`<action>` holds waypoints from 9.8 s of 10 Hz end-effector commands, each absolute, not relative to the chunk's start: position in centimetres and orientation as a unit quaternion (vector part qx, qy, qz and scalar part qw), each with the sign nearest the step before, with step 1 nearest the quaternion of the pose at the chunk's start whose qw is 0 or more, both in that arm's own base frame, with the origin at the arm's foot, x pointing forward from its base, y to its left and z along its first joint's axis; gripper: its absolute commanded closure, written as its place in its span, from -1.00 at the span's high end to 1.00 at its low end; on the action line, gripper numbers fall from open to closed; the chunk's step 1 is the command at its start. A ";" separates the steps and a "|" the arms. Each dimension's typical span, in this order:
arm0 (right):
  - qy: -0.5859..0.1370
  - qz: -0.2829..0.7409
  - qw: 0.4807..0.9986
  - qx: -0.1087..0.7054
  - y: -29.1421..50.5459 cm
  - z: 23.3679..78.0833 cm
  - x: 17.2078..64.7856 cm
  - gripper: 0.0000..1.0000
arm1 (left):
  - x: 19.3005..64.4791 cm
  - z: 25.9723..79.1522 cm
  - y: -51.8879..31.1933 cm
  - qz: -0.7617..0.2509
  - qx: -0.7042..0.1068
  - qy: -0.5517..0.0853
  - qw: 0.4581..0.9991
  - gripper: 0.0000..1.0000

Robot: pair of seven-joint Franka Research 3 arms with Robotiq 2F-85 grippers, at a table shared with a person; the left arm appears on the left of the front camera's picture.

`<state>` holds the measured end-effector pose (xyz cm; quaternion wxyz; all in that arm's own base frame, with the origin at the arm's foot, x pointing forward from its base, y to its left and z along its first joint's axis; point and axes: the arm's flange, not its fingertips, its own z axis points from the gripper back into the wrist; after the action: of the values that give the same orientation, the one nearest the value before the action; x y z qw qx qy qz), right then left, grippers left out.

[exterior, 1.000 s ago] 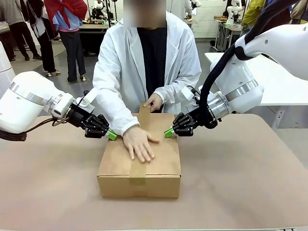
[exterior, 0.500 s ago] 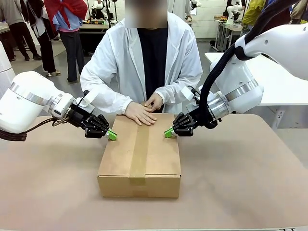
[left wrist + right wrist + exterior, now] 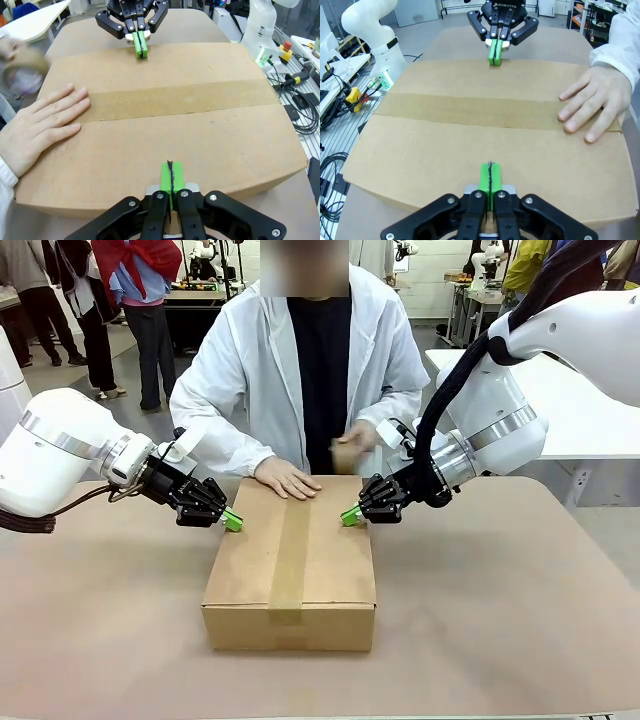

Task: Wrap the clocks to prevent damage.
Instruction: After the human seals the box with tape, release both hands from the side flaps of the Package Box.

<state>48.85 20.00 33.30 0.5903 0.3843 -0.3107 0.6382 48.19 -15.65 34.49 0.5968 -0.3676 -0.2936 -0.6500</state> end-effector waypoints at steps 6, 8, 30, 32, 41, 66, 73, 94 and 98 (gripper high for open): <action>-0.308 0.637 0.593 0.383 20.1 32.9 48.9 -0.98 | 48.2 34.3 -15.7 -0.651 -0.367 -0.293 0.597 -0.99; -0.308 0.637 0.593 0.383 20.1 32.9 48.9 -0.98 | 48.2 34.3 -15.7 -0.651 -0.367 -0.293 0.597 -0.99; -0.327 0.622 0.680 0.210 13.1 56.8 32.1 -0.98 | 43.2 57.9 -5.3 -0.686 -0.240 -0.268 0.633 -0.99; -0.327 0.622 0.680 0.210 13.1 56.8 32.1 -0.98 | 43.2 57.9 -5.3 -0.686 -0.240 -0.268 0.633 -0.99; -0.332 0.621 0.676 0.216 12.9 56.7 31.9 -0.98 | 43.1 57.8 -5.3 -0.683 -0.243 -0.269 0.634 -0.99; -0.363 0.524 0.699 0.325 5.3 59.4 36.0 1.00 | 44.8 56.7 -3.1 -0.608 -0.243 -0.311 0.689 1.00; -0.273 0.665 0.533 0.446 -7.8 58.9 36.9 1.00 | 45.5 56.8 4.2 -0.561 -0.354 -0.413 0.624 1.00; -0.492 0.525 0.576 0.389 -17.1 53.1 29.8 1.00 | 37.6 54.1 14.8 -0.528 -0.313 -0.470 0.634 1.00; -0.492 0.525 0.576 0.389 -17.1 53.1 29.8 1.00 | 37.6 54.1 14.8 -0.528 -0.313 -0.470 0.634 1.00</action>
<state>29.90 -17.02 53.11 0.5748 0.3897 -0.4925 0.5246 37.51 14.89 53.81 0.6367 -0.3139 -0.4696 -0.5250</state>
